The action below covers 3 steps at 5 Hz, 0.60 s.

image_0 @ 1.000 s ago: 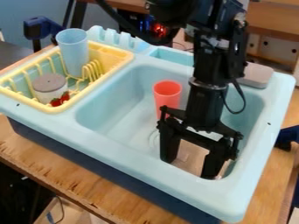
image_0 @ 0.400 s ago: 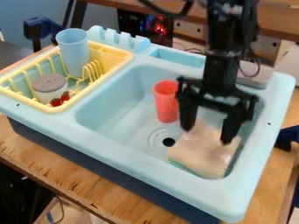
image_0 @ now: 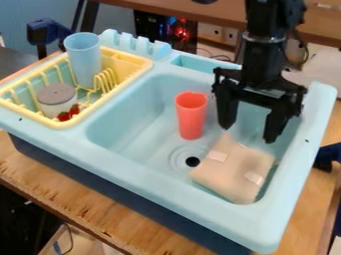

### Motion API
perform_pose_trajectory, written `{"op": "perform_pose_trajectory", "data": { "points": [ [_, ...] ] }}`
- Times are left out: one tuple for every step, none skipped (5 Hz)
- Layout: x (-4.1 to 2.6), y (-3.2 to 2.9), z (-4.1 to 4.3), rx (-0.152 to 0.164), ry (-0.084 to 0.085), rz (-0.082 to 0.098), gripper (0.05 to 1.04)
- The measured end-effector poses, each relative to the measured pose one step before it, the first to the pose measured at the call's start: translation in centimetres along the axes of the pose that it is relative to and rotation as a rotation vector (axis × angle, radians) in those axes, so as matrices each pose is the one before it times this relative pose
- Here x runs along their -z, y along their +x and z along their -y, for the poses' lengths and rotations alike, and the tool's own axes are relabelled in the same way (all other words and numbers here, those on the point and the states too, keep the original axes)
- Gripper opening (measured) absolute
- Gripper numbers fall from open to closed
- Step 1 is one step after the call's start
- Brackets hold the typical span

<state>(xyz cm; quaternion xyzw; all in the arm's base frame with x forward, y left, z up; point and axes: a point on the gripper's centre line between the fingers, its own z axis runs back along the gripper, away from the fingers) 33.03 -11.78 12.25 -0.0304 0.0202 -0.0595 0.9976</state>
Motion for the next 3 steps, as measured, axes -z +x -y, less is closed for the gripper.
{"op": "perform_pose_trajectory", "data": {
  "points": [
    [-0.303,-0.449,-0.064,0.0003,0.0005,-0.0030,1.001],
    [-1.949,-1.348,-0.383,0.0083,0.0139,0.0303,1.000],
    [-1.966,-1.447,-0.995,0.0018,0.0911,0.0226,1.000]
  ]
}}
